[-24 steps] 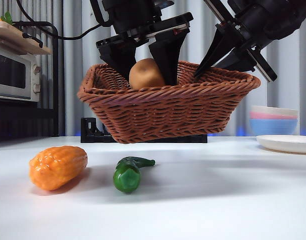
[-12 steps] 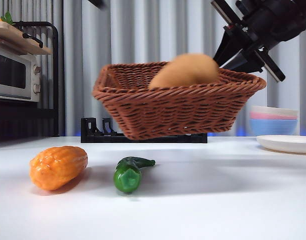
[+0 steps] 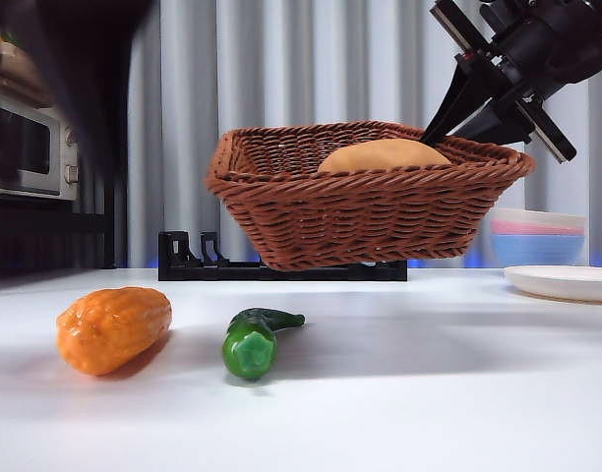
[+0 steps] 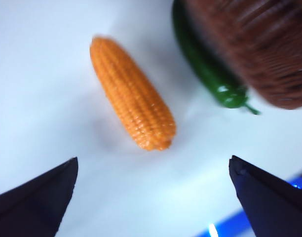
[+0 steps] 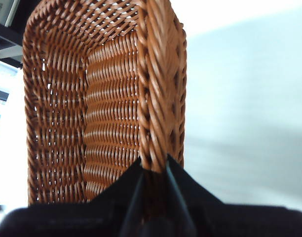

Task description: Pick up the basket,pick up the corn from the table,pick up the potato from the table,pick up the cucumber from the table,put all items into the basket

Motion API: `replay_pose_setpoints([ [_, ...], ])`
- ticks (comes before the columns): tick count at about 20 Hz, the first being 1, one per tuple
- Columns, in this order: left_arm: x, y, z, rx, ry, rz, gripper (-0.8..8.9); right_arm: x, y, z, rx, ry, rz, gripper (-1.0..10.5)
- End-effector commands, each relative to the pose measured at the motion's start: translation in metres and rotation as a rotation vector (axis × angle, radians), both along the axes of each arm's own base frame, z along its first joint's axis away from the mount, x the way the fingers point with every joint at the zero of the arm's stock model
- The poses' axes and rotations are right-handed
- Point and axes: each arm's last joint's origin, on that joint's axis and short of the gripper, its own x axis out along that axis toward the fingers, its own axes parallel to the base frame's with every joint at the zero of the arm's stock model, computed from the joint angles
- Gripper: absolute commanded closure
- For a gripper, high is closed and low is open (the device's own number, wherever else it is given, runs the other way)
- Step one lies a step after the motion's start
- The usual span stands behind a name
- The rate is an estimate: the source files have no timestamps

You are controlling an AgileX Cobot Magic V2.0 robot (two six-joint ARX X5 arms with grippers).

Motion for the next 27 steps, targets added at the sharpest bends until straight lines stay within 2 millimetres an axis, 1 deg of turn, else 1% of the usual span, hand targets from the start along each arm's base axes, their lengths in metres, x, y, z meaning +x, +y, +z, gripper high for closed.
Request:
replay_pose_setpoints([
  [1,0.01,0.0,-0.024,-0.057,-0.006,0.078,2.81,0.001,-0.005,0.008,0.023,-0.027,-0.016,9.6],
  [2,0.017,0.003,-0.032,-0.08,-0.001,0.101,2.83,0.001,-0.007,0.008,0.023,-0.028,-0.023,9.6],
  [5,0.04,0.006,-0.045,-0.151,0.042,0.127,2.84,0.002,-0.017,0.011,0.025,-0.037,-0.053,9.6],
  [8,0.061,0.01,-0.064,-0.129,0.071,0.156,2.84,0.0,-0.028,0.017,0.028,-0.058,-0.09,9.6],
  [11,0.074,0.009,-0.082,-0.103,0.099,0.171,2.85,-0.002,-0.038,0.023,0.031,-0.08,-0.123,9.6],
  [12,0.077,0.008,-0.087,-0.096,0.106,0.171,2.99,-0.002,-0.041,0.024,0.031,-0.085,-0.133,9.6],
  [13,0.078,0.007,-0.09,-0.087,0.109,0.161,3.57,-0.003,-0.043,0.025,0.031,-0.088,-0.139,9.6],
  [14,0.079,0.007,-0.092,-0.081,0.11,0.154,4.49,-0.002,-0.044,0.025,0.031,-0.088,-0.144,9.6],
  [15,0.079,0.007,-0.092,-0.069,0.105,0.135,5.96,-0.002,-0.045,0.025,0.031,-0.086,-0.148,9.6],
  [16,0.08,0.006,-0.092,-0.062,0.099,0.12,7.76,-0.002,-0.045,0.025,0.03,-0.083,-0.148,9.6],
  [17,0.08,0.006,-0.092,-0.057,0.097,0.11,8.22,-0.003,-0.045,0.025,0.03,-0.082,-0.148,9.6],
  [19,0.079,0.007,-0.092,-0.043,0.094,0.088,8.21,-0.003,-0.045,0.025,0.03,-0.082,-0.148,9.6],
  [21,0.073,0.01,-0.083,-0.047,0.096,0.083,8.21,-0.003,-0.045,0.024,0.03,-0.078,-0.146,9.6],
  [23,0.058,0.015,-0.061,-0.087,0.078,0.059,8.21,-0.003,-0.045,0.024,0.029,-0.073,-0.145,9.6],
  [25,0.037,0.025,-0.027,-0.186,0.003,0.037,8.21,-0.003,-0.044,0.023,0.028,-0.067,-0.145,9.6],
  [27,0.015,0.035,0.012,-0.349,-0.118,0.023,8.21,-0.004,-0.042,0.023,0.027,-0.064,-0.136,9.6],
])
